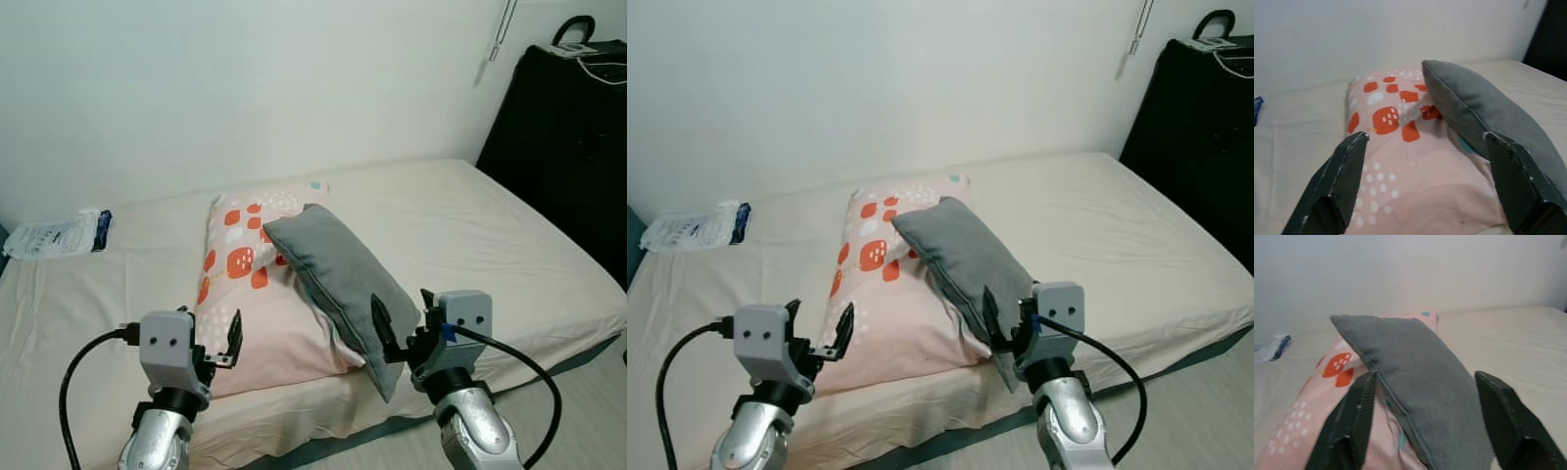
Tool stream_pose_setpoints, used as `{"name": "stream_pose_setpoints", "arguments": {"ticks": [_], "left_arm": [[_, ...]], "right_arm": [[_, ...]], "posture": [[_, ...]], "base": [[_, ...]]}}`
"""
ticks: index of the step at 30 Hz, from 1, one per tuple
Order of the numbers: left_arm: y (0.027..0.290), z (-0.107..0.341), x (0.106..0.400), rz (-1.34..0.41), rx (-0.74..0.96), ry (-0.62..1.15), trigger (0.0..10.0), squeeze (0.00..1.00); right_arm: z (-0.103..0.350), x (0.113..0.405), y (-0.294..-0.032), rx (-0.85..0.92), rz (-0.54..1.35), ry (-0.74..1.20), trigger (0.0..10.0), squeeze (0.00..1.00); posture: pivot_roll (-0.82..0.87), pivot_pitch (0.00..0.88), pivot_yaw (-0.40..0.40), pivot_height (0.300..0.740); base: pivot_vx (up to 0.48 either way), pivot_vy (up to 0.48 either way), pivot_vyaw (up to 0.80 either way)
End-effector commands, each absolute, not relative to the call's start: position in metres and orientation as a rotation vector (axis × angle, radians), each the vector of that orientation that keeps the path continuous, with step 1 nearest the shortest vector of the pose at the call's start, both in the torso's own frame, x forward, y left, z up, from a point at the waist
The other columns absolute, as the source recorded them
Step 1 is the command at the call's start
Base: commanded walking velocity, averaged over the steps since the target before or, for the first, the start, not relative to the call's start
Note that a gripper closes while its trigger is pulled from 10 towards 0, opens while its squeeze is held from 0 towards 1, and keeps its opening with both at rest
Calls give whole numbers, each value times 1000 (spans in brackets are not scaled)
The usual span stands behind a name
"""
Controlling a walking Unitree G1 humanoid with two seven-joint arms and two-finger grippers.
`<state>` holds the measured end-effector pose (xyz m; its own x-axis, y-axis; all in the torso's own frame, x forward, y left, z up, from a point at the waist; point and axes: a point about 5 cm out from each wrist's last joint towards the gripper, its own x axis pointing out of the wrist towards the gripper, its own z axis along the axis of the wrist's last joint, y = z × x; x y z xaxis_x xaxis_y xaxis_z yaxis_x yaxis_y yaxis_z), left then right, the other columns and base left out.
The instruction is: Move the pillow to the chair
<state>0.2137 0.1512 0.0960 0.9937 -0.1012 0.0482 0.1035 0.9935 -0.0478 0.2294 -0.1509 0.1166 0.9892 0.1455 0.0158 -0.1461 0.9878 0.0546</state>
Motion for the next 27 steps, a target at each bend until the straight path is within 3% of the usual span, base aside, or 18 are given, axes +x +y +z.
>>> {"name": "stream_pose_setpoints", "arguments": {"ticks": [1,2,3,4,22,23,24,26,27], "left_arm": [[152,91,211,-111,-33,-17,5176,0],[152,91,211,-111,-33,-17,5176,0],[150,91,212,-122,-39,-25,2157,0],[148,92,214,-129,-46,-35,0,0],[146,96,220,-186,-50,-50,0,0],[144,97,224,-199,-46,-49,1176,0],[143,97,226,-206,-44,-49,3804,0],[142,97,229,-206,-48,-46,3804,0],[140,92,237,-216,-52,-20,2000,0]], "right_arm": [[110,228,-152,66,137,24,1569,0],[110,228,-152,66,137,24,1569,0],[109,227,-154,67,138,28,0,0],[109,226,-155,66,135,30,0,0],[108,228,-154,56,140,32,0,0],[108,228,-154,52,137,35,7686,0],[108,228,-154,48,135,37,10000,0],[107,228,-153,48,136,38,10000,0],[107,228,-152,47,141,41,10000,0]], "posture": [[68,0,-25,740],[68,0,-25,740],[60,0,-24,740],[53,0,-23,740],[47,0,-3,740],[47,0,-3,740],[47,0,-3,740],[42,0,-3,740],[40,0,-4,740]], "base": [[0,0,0],[0,0,0],[0,0,0],[0,0,0],[0,0,0],[0,0,0],[0,0,0],[0,0,0],[0,0,0]]}}
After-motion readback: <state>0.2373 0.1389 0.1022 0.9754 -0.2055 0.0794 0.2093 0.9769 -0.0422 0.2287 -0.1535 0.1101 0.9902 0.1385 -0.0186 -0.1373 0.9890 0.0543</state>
